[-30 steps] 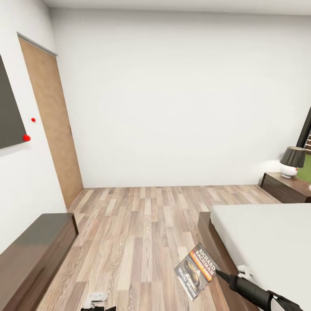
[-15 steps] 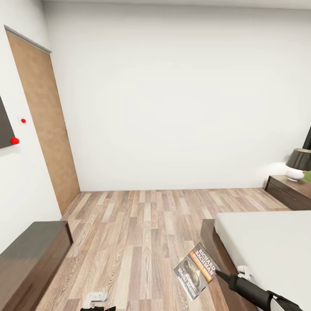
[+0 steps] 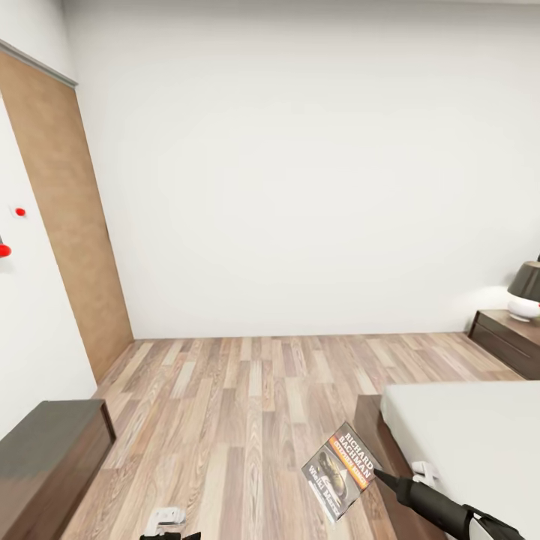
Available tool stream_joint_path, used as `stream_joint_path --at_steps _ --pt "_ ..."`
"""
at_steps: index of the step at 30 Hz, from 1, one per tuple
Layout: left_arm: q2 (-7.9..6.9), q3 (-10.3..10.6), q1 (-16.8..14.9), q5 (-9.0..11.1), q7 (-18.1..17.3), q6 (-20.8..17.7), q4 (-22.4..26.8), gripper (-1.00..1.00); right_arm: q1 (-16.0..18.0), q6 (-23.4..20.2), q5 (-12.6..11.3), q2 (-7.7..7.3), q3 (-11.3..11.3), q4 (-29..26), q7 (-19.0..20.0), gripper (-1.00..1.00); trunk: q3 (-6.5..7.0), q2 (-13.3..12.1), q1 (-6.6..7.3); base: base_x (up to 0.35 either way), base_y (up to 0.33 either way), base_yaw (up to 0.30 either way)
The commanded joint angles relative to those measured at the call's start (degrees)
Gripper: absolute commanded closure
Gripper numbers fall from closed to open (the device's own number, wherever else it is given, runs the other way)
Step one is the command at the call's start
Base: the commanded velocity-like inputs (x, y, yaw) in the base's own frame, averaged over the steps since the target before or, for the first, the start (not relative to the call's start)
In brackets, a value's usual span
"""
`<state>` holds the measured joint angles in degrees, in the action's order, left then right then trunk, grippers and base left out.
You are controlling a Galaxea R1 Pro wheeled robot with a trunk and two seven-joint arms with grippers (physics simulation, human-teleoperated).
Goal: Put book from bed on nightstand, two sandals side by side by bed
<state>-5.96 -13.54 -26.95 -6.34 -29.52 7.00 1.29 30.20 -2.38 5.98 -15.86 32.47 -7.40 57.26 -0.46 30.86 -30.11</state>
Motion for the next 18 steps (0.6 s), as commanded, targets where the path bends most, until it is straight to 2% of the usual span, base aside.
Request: stream_joint_path --at_steps 1,18 --pt "0.02 -0.43 -0.03 -0.61 -0.1 0.31 -0.06 -1.0 0.03 -0.24 0.51 0.02 0.79 -0.07 0.22 1.0 -0.05 0.05 -0.05 0.334 0.0 0.0" --pt "-0.02 -0.43 -0.03 -0.61 -0.1 0.31 -0.06 -1.0 0.03 -0.25 0.52 0.04 0.76 -0.07 0.13 1.0 -0.05 0.05 -0.05 0.332 0.0 0.0"
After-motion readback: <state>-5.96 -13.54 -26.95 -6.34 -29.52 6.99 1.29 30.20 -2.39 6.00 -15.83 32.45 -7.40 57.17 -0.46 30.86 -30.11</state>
